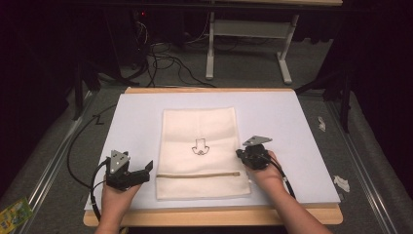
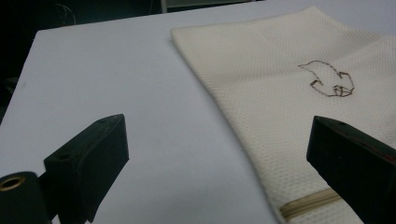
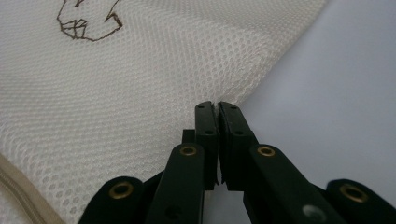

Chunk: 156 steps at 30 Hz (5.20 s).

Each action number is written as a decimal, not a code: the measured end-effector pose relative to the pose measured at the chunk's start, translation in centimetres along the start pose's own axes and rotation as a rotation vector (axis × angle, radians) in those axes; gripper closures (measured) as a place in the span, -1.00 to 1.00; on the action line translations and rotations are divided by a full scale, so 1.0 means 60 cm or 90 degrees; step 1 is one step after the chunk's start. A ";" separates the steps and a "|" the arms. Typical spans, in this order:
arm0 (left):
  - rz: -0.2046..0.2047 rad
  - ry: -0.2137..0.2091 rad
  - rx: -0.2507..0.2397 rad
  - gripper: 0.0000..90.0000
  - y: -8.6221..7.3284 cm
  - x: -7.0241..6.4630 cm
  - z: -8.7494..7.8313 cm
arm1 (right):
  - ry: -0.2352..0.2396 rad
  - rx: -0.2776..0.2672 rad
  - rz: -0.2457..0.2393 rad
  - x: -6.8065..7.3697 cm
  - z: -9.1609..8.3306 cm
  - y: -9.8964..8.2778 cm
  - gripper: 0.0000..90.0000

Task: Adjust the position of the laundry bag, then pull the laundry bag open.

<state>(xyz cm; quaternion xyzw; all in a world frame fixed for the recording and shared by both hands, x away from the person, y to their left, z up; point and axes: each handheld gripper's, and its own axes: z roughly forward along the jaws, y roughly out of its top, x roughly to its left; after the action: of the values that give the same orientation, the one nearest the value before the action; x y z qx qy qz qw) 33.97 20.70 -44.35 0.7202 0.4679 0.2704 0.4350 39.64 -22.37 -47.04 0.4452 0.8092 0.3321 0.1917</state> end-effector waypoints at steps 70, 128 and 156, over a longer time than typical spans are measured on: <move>0.055 -0.117 0.026 0.07 0.029 -0.160 0.127 | 0.018 -0.034 0.074 -0.059 -0.152 -0.139 0.50; 0.082 -0.144 0.011 -0.23 0.018 -0.174 0.121 | 0.046 -0.020 0.039 -0.045 -0.138 -0.141 0.87; 0.079 -0.228 0.010 -0.12 0.025 -0.227 0.113 | 0.050 -0.078 0.033 -0.047 -0.165 -0.122 0.87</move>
<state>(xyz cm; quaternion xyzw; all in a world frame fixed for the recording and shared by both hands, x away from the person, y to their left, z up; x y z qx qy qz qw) 34.40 5.50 -46.01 0.7876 0.3397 0.1603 0.4884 30.80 -31.22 -45.16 0.4398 0.7826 0.4029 0.1782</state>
